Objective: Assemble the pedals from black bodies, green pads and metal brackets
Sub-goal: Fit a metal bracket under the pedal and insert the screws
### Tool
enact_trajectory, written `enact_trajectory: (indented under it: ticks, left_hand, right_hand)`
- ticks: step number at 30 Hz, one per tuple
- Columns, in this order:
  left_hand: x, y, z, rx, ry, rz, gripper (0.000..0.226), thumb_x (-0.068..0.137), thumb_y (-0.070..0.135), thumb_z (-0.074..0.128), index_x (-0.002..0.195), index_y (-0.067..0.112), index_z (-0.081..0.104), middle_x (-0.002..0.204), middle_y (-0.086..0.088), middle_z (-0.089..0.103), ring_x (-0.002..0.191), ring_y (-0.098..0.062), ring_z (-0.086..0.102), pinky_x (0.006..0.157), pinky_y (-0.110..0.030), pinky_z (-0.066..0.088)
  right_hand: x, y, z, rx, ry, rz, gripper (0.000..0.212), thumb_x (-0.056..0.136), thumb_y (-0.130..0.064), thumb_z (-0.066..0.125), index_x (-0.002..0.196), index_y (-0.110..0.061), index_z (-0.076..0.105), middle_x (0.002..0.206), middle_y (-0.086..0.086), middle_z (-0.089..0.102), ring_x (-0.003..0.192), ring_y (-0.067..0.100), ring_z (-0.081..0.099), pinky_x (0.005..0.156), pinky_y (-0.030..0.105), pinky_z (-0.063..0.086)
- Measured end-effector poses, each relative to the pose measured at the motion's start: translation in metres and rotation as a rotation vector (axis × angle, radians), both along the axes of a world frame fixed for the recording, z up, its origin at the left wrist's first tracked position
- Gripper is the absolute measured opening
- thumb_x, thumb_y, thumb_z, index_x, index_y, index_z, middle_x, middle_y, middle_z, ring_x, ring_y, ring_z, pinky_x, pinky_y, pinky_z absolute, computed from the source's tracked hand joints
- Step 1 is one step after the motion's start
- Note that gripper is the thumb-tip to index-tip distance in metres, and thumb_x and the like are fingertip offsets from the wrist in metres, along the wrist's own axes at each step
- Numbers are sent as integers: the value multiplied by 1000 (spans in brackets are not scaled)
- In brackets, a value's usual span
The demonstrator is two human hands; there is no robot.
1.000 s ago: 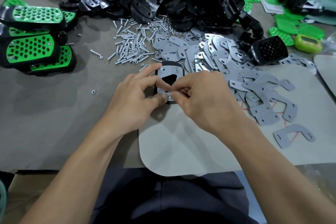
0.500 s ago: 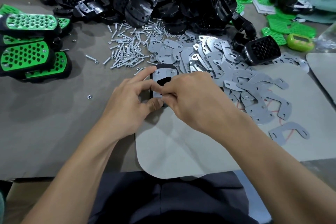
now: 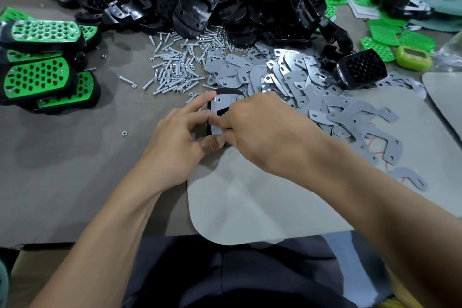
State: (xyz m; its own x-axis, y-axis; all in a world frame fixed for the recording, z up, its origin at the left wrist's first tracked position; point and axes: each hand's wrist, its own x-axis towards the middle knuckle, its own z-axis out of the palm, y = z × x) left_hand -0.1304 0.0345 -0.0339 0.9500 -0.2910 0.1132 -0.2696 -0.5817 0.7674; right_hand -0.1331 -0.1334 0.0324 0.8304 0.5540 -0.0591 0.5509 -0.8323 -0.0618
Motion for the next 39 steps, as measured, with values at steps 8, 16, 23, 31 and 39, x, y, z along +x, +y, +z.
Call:
enact_trajectory:
  ticks: [8,16,23,31,39]
  left_hand:
    - [-3,-1,2,39,-5,8,26,81,42,70,92,62,57,147,39,30,138,-18,45,113,-44,32]
    - [-4,0,2,54,-16,31,37,89,28,80,92,60,63,145,44,27,137,-15,42,111,-40,30]
    - [-5,-2,4,59,-17,15,38,88,34,79,89,64,56,146,40,28,141,-19,42,115,-48,30]
    - [-4,-3,0,83,-28,34,47,88,37,78,109,69,52,143,44,26,134,-16,42,110,-44,30]
    - [-7,-2,-1,67,-32,35,46,91,40,77,105,73,48,145,41,31,131,-17,46,109,-46,33]
  right_hand:
    - [-1,-20,-8,304,78,-106,38,103,-31,45,68,-19,49,63,-3,51,62,17,50,58,38,39]
    - [-11,-34,-23,554,83,-212,29,83,-5,58,82,-26,79,68,-15,63,63,-1,54,59,11,35]
    - [-20,-33,-29,672,123,-197,37,85,-5,62,103,-32,80,65,-13,58,64,12,52,60,15,40]
    - [-26,-4,-17,325,-31,-301,21,90,-22,59,97,-27,78,85,-4,69,77,20,61,71,32,48]
    - [-40,15,-12,71,-116,-328,17,97,-20,54,104,-22,69,80,-4,46,69,23,45,49,29,18]
